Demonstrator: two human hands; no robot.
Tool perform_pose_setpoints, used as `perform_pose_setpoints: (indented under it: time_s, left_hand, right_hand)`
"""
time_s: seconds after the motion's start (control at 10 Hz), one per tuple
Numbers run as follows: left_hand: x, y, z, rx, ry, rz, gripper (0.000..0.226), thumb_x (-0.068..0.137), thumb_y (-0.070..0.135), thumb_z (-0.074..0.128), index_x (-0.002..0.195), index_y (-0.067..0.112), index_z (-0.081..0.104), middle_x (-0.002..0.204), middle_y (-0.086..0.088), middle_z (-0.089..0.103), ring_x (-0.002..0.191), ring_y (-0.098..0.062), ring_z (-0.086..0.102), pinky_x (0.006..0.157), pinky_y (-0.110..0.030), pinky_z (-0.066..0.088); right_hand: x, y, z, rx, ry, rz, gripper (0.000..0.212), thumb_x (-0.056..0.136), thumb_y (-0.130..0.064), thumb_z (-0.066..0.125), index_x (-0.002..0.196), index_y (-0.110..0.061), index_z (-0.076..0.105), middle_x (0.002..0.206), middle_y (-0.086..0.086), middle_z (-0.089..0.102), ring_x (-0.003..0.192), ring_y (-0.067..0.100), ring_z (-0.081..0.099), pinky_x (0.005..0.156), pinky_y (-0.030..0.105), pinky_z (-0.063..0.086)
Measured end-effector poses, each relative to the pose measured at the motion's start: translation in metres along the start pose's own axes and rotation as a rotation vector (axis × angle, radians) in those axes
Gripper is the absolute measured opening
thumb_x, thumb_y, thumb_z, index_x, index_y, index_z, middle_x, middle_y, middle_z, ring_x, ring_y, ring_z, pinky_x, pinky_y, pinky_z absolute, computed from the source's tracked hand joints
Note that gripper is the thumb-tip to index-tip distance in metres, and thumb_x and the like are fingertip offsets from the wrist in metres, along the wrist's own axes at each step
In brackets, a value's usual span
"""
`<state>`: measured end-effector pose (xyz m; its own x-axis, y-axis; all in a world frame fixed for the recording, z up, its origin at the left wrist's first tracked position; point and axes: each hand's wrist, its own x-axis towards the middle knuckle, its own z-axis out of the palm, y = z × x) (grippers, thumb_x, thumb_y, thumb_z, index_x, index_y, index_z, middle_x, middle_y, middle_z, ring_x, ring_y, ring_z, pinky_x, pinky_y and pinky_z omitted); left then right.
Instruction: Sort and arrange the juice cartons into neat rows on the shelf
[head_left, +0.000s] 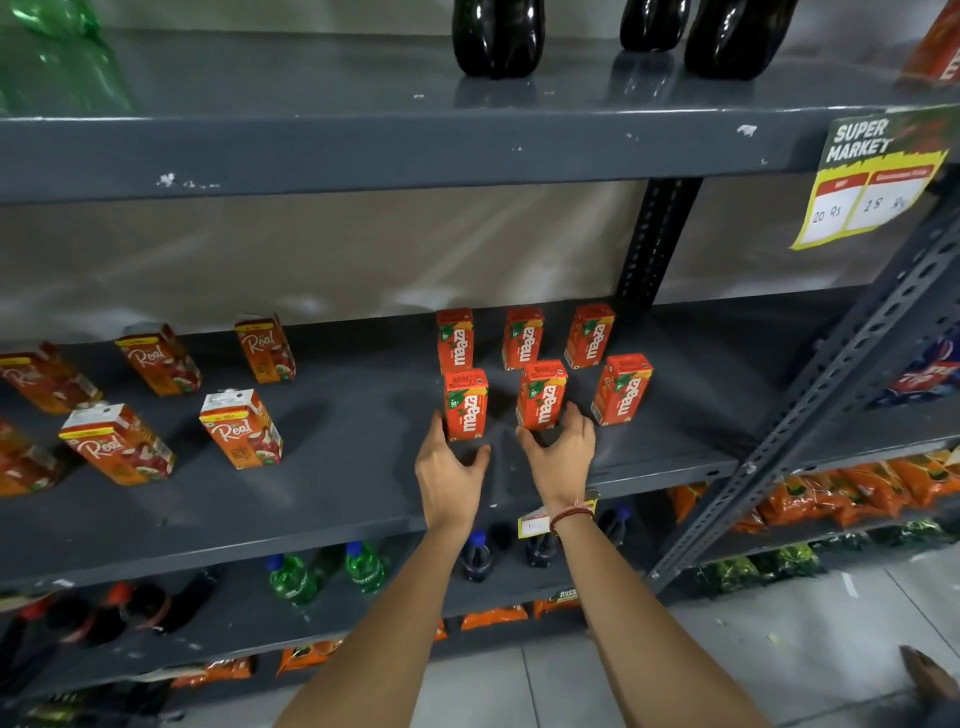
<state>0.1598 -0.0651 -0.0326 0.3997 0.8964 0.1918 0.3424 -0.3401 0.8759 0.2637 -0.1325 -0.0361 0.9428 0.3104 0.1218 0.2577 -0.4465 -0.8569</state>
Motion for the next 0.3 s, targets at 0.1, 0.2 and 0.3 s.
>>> perform_pose_setpoints:
  time_s: [0.1, 0.2, 0.3]
  left_hand:
    - [-0.005, -0.009, -0.018, 0.013, -0.062, 0.005, 0.062, 0.078, 0.017, 0.073, 0.131, 0.001, 0.045, 0.127, -0.017, 0.058, 0.12, -0.027, 0.052, 0.104, -0.037, 0.04]
    - [0.005, -0.008, -0.032, 0.031, -0.126, 0.076, 0.048, 0.083, 0.015, 0.068, 0.127, 0.003, 0.052, 0.126, -0.014, 0.06, 0.117, -0.025, 0.055, 0.101, -0.03, 0.04]
    - [0.023, 0.011, -0.047, 0.063, -0.144, 0.122, 0.038, 0.085, 0.019, 0.065, 0.121, 0.008, 0.058, 0.122, -0.008, 0.064, 0.107, -0.02, 0.061, 0.09, -0.015, 0.037]
  right_hand:
    - [-0.023, -0.002, -0.004, 0.005, 0.077, -0.029, 0.064, 0.079, -0.022, 0.073, 0.133, -0.001, 0.044, 0.126, 0.017, 0.051, 0.123, 0.03, 0.043, 0.103, 0.036, 0.036]
    - [-0.03, -0.012, -0.007, -0.012, 0.136, -0.145, 0.047, 0.082, -0.022, 0.069, 0.122, -0.002, 0.053, 0.12, 0.016, 0.055, 0.115, 0.03, 0.048, 0.097, 0.04, 0.044]
    - [-0.027, -0.036, -0.014, -0.024, 0.13, -0.328, 0.031, 0.084, -0.02, 0.066, 0.111, -0.004, 0.061, 0.113, 0.014, 0.06, 0.108, 0.029, 0.051, 0.094, 0.037, 0.045]
